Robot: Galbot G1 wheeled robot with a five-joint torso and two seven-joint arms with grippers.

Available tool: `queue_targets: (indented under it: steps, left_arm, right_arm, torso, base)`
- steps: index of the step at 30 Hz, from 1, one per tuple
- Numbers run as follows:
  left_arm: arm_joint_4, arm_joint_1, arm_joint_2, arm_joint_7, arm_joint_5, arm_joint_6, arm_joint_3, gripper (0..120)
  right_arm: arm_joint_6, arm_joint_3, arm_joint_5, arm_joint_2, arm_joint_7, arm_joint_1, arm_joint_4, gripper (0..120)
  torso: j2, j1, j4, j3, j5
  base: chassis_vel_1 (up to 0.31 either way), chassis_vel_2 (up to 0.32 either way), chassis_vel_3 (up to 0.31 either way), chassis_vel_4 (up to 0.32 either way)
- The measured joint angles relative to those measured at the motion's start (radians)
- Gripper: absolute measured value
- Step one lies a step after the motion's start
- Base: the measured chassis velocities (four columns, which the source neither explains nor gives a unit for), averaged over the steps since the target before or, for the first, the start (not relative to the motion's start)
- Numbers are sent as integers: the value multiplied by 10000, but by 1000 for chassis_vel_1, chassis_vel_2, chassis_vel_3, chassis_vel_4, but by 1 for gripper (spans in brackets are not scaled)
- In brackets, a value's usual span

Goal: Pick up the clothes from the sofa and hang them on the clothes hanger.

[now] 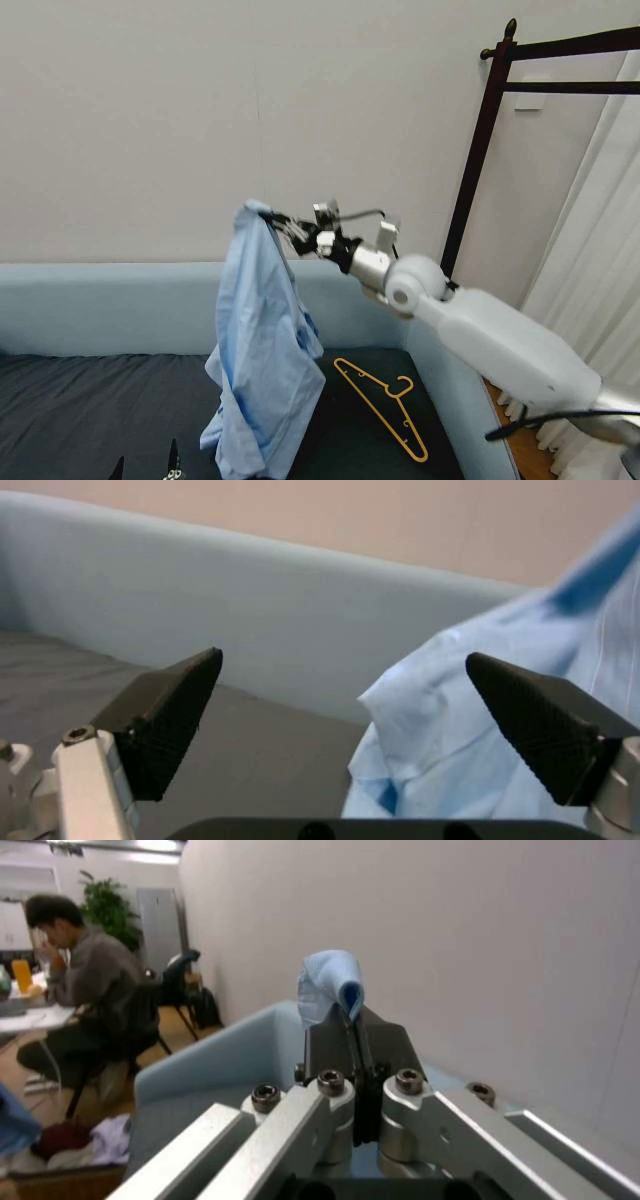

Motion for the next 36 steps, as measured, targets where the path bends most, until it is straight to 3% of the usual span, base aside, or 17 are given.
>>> queue_targets:
  steps: [3,4,8,9,11,12,15,17,19,25,27,32,36]
  left_arm:
    - [84,-123,84,55,-19,127,66,96]
    - [84,-123,84,55,-19,127,66,96]
    - [79,-776,833,489,-370,654,197,96]
    - [79,-776,833,489,-370,654,197,96]
    - [12,-1238,1683,946,-791,959,348,96]
    - [12,-1238,1683,946,-791,959,348,96]
    - [8,-1978,2818,1213,-1386,1371,504,96]
    - [60,-2659,3439,1198,-1645,1652,601,96]
    - [77,-2865,3487,1154,-1652,1712,620,96]
    - [74,-2934,2893,963,-1595,1745,627,96]
    - [74,-2855,2762,949,-1570,1710,612,96]
    - [-38,-2318,2158,826,-1484,1499,448,96]
    - [-201,-2074,1909,767,-1454,1452,366,96]
  right_arm:
    - [233,627,-896,-1247,-752,-2455,673,0]
    - [233,627,-896,-1247,-752,-2455,673,0]
    - [929,1751,-2535,-2000,-1947,-5374,740,0]
    - [929,1751,-2535,-2000,-1947,-5374,740,0]
    - [1241,2238,-3187,-1982,-2527,-6070,461,0]
    - [1241,2238,-3187,-1982,-2527,-6070,461,0]
    - [1348,2654,-3322,-1821,-2670,-6287,277,0]
    - [1315,2699,-3263,-1587,-2296,-5904,36,0]
    - [1261,2676,-3070,-1434,-1842,-5540,-190,0]
    - [813,2540,-1525,-1008,-80,-3797,-652,0]
    - [744,2440,-1292,-1007,22,-3390,-668,0]
    - [494,1325,105,-817,113,-312,-885,0]
    - [484,558,458,-438,-36,987,-1313,0]
  torso:
    - [0,-1,-8,0,5]
    - [0,-1,-8,0,5]
    - [2,-4,-6,-2,-1]
    - [2,-4,-6,-2,-1]
    - [1,-3,0,0,-1]
    - [1,-3,0,0,-1]
    - [1,-3,-3,-1,-4]
    - [1,-2,-5,0,0]
    - [1,-2,-3,0,-6]
    - [0,0,1,1,-5]
    - [0,0,2,2,-6]
    - [0,0,1,1,-8]
    - [0,0,-2,1,-6]
  base:
    - [0,0,0,0]
    - [0,0,0,0]
    - [0,0,0,0]
    - [0,0,0,0]
    - [0,0,0,0]
    - [0,0,0,0]
    - [0,0,0,0]
    - [0,0,0,0]
    - [0,0,0,0]
    - [0,0,0,0]
    - [0,0,0,0]
    - [0,0,0,0]
    - [0,0,0,0]
